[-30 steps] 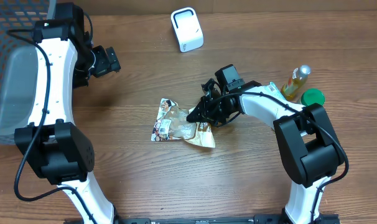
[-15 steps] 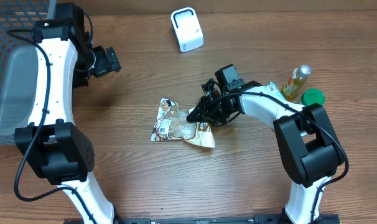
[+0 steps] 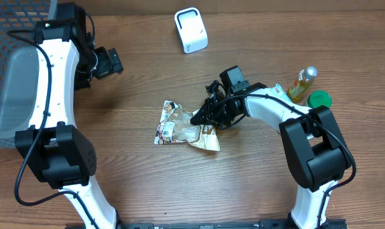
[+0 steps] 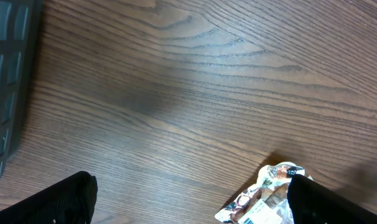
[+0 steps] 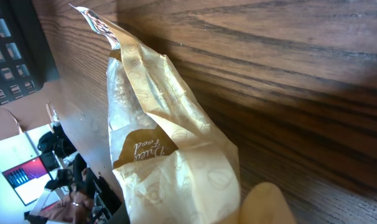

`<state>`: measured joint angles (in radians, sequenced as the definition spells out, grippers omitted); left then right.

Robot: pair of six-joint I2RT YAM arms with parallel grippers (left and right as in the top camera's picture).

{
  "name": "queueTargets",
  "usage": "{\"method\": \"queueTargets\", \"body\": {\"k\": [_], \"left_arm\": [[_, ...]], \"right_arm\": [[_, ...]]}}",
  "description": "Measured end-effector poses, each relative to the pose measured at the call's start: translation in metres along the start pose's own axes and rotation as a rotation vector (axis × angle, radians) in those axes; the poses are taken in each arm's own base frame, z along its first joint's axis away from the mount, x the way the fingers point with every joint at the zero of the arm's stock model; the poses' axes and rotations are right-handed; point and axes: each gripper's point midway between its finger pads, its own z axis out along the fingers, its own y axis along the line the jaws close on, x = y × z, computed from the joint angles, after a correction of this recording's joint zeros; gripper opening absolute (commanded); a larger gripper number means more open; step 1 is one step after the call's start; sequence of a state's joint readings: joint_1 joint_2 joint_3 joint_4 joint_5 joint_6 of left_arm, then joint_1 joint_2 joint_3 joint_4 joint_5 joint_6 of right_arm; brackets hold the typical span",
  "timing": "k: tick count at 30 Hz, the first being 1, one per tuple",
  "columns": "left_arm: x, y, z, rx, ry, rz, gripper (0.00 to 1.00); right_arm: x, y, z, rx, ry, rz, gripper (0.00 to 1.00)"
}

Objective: Scan the item barcode
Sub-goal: 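Grasp the Pantry bag's edge with the right gripper, then lift the Pantry bag with the right gripper up to the white scanner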

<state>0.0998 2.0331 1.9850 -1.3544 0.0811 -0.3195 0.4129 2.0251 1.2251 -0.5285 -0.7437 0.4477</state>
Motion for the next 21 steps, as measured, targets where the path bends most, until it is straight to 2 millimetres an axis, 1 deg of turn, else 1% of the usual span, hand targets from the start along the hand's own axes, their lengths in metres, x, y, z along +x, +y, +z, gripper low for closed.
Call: {"method": "queueTargets", "body": {"k": [5, 9, 12, 18, 21], "left_arm": [[0.000, 0.000, 0.000, 0.000, 0.000, 0.000, 1.00], [0.000, 0.000, 0.000, 0.000, 0.000, 0.000, 1.00], [0.000, 0.000, 0.000, 0.000, 0.000, 0.000, 1.00], [0.000, 0.000, 0.000, 0.000, 0.000, 0.000, 1.00], [0.000, 0.000, 0.000, 0.000, 0.000, 0.000, 1.00]], "right_arm": [[0.001, 0.000, 0.000, 0.004, 0.006, 0.003, 0.04], [0.000, 0.005, -0.005, 0.011, 0.012, -0.019, 0.04], [-0.001, 0.014, -0.014, 0.012, -0.002, -0.060, 0.04], [-0.002, 0.032, -0.037, 0.026, -0.058, -0.141, 0.04], [-0.003, 0.038, -0.044, 0.028, -0.079, -0.169, 0.04]]}}
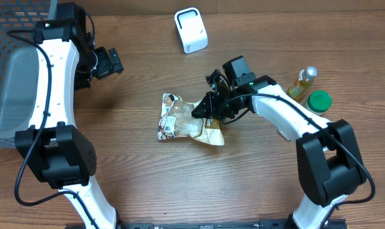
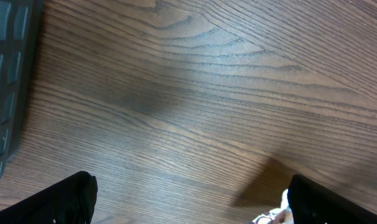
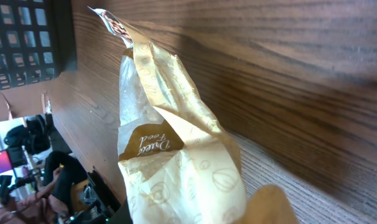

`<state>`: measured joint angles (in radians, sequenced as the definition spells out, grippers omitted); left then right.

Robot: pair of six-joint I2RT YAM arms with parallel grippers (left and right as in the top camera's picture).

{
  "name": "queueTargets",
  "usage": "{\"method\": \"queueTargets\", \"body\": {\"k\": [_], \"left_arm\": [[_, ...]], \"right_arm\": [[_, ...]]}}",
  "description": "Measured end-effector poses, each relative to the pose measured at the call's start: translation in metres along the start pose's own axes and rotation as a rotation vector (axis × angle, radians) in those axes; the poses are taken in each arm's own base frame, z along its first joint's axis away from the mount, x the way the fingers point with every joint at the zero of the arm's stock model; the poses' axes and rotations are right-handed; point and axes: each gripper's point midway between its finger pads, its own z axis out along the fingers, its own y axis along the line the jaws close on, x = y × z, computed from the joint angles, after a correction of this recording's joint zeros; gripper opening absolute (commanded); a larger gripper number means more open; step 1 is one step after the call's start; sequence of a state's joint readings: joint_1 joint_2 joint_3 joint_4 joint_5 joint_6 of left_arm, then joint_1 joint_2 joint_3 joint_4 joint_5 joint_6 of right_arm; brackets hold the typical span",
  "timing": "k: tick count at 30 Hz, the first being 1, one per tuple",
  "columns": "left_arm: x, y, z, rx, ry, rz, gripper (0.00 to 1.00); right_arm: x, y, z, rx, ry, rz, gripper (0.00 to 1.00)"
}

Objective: Scan the item barcode
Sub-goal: 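Lift the Pantry bag with the right gripper up to the white scanner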

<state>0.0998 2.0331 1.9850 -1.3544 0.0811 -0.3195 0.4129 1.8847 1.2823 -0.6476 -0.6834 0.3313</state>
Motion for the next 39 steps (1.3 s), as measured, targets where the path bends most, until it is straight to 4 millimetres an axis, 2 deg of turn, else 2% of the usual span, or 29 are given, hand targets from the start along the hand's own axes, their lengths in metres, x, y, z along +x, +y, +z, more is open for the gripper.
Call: {"method": "queueTargets", "body": {"k": [9, 13, 22, 27, 31, 39], "left_arm": [[0.000, 0.000, 0.000, 0.000, 0.000, 0.000, 1.00], [0.000, 0.000, 0.000, 0.000, 0.000, 0.000, 1.00], [0.000, 0.000, 0.000, 0.000, 0.000, 0.000, 1.00], [0.000, 0.000, 0.000, 0.000, 0.000, 0.000, 0.99], [0.000, 0.000, 0.000, 0.000, 0.000, 0.000, 1.00], [0.000, 0.000, 0.000, 0.000, 0.000, 0.000, 0.99]], "right_arm": [[0.004, -0.002, -0.003, 0.024, 0.012, -0.035, 0.04], [0.002, 0.005, -0.013, 0.044, 0.028, -0.045, 0.04], [-0.028, 0.063, -0.081, 0.153, -0.024, -0.211, 0.04], [-0.035, 0.095, -0.102, 0.215, -0.076, -0.351, 0.04], [-0.028, 0.110, -0.096, 0.255, -0.070, -0.473, 0.04], [-0.017, 0.122, -0.077, 0.362, -0.051, -0.663, 0.04]]}}
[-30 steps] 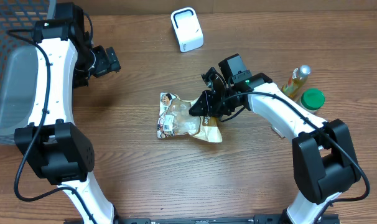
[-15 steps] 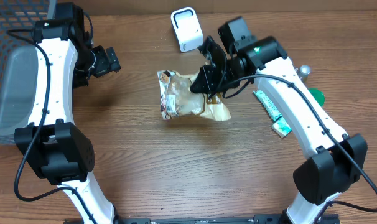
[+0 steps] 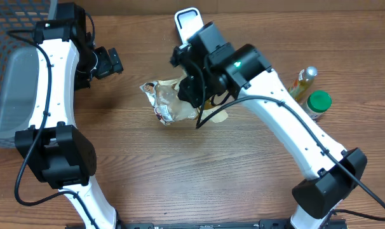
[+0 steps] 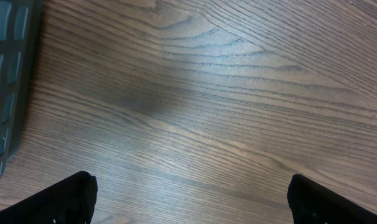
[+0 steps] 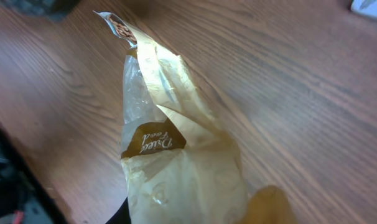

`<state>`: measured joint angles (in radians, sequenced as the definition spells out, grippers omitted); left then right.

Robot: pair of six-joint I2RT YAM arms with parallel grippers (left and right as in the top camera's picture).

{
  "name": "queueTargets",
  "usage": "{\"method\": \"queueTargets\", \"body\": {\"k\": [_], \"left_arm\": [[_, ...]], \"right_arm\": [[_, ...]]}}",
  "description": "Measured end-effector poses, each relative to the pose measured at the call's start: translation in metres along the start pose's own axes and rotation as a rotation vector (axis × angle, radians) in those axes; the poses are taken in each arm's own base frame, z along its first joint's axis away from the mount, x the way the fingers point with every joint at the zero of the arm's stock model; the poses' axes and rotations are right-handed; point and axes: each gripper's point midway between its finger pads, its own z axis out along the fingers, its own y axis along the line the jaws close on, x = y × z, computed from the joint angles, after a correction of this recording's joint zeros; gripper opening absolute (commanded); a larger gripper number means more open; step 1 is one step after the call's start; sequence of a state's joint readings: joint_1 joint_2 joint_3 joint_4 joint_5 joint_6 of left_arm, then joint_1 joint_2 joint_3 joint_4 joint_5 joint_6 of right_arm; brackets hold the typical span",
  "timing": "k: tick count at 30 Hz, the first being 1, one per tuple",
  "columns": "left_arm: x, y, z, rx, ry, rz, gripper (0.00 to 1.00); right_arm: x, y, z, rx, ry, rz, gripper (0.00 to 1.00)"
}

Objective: Scan the item barcode
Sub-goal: 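Lift the Pantry bag with the right gripper up to the white scanner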

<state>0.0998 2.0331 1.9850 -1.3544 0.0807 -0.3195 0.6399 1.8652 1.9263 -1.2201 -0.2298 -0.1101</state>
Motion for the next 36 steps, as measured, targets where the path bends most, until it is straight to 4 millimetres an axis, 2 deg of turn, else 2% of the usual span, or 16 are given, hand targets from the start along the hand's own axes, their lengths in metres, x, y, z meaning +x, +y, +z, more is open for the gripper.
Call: {"method": "queueTargets", "body": {"k": [8, 12, 14, 19, 23, 25, 29, 33, 36], "left_arm": [[0.000, 0.000, 0.000, 0.000, 0.000, 0.000, 1.00], [0.000, 0.000, 0.000, 0.000, 0.000, 0.000, 0.99], [0.000, 0.000, 0.000, 0.000, 0.000, 0.000, 1.00], [0.000, 0.000, 0.000, 0.000, 0.000, 0.000, 0.99], [0.000, 0.000, 0.000, 0.000, 0.000, 0.000, 1.00], [0.000, 0.000, 0.000, 0.000, 0.000, 0.000, 0.99], [0.000, 0.000, 0.000, 0.000, 0.000, 0.000, 0.99], [0.000, 0.000, 0.000, -0.003, -0.001, 0.000, 1.00], [0.000, 0.000, 0.000, -0.003, -0.001, 0.000, 0.99]], "right_arm": [[-0.011, -0.009, 0.001, 0.083, -0.041, -0.073, 0.04], [-0.036, -0.027, -0.004, 0.198, -0.133, -0.117, 0.04], [-0.054, -0.039, -0.011, 0.279, -0.202, -0.143, 0.04], [-0.098, -0.065, -0.036, 0.489, -0.363, -0.220, 0.04], [-0.123, -0.083, -0.056, 0.649, -0.450, -0.264, 0.04], [-0.131, -0.091, -0.059, 0.710, -0.469, -0.281, 0.04], [-0.152, -0.113, -0.049, 0.852, -0.496, -0.325, 0.04], [-0.168, -0.142, -0.018, 1.009, -0.494, -0.360, 0.04], [-0.170, -0.157, 0.003, 1.086, -0.476, -0.372, 0.04]]}}
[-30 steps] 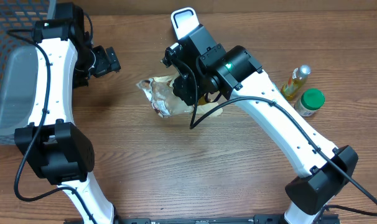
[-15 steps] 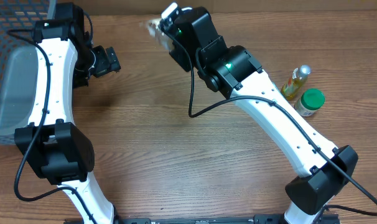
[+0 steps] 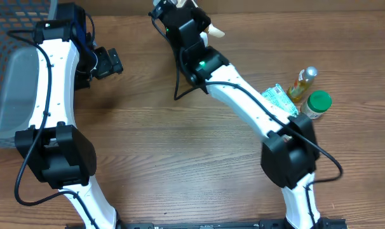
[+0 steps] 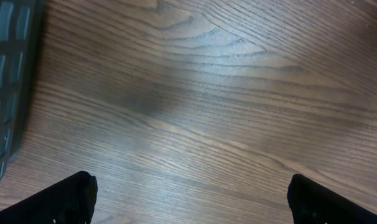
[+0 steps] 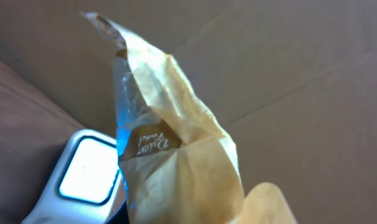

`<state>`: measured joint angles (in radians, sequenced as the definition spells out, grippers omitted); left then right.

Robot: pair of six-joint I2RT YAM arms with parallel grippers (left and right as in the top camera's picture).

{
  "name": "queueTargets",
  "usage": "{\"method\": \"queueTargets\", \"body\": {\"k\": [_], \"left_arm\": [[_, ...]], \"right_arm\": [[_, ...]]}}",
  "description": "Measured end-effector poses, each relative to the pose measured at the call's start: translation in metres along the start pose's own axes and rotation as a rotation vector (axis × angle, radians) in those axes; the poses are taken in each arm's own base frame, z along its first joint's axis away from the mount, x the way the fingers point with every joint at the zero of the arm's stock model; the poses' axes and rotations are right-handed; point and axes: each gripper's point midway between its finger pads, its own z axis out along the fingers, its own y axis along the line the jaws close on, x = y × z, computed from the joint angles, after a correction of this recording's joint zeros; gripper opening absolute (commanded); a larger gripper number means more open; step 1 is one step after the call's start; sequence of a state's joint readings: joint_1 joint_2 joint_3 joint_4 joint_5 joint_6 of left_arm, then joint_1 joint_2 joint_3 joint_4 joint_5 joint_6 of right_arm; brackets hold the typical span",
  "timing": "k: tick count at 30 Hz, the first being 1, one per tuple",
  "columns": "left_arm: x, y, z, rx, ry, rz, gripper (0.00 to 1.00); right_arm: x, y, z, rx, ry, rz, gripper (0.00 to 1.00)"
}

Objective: Scan the item barcode
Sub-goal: 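Lift the Pantry bag with the right gripper up to the white scanner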

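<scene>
The item is a crumpled tan and clear snack bag [image 5: 176, 155], and my right gripper [image 5: 191, 208] is shut on its lower end. The bag hangs right beside the lit window of the white barcode scanner [image 5: 83, 177], and a blue glow runs along the bag's near edge. In the overhead view the right gripper [image 3: 183, 9] is at the table's far edge, with a corner of the bag [image 3: 213, 29] showing and the scanner hidden beneath the arm. My left gripper [image 3: 107, 62] stands open at the far left, nothing between its fingers [image 4: 55, 202].
A grey mesh basket [image 3: 11, 76] stands at the left edge. At the right are a bottle of yellow liquid [image 3: 302, 83], a green-capped container [image 3: 318, 100] and a green and white packet [image 3: 278, 98]. A brown cardboard wall [image 5: 288, 62] rises behind the scanner.
My right gripper has moved with the bag from above the table's middle to the far edge, beside the scanner's window. A green and white packet now shows by the bottle. The left arm has not moved.
The bag lay on the table's middle with my right gripper shut on its right end. Then one end was raised off the wood. Then the bag hung clear of the table near the scanner, and now it is against the scanner's window.
</scene>
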<state>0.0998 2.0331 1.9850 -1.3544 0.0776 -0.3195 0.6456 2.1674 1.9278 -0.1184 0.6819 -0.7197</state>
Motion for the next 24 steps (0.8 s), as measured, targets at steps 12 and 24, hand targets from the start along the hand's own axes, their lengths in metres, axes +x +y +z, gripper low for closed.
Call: {"method": "queueTargets", "body": {"k": [12, 24], "left_arm": [[0.000, 0.000, 0.000, 0.000, 0.000, 0.000, 1.00], [0.000, 0.000, 0.000, 0.000, 0.000, 0.000, 1.00]], "right_arm": [[0.033, 0.030, 0.038, 0.139, 0.061, -0.131, 0.04], [0.055, 0.058, 0.051, 0.118, 0.100, -0.185, 0.04]]}}
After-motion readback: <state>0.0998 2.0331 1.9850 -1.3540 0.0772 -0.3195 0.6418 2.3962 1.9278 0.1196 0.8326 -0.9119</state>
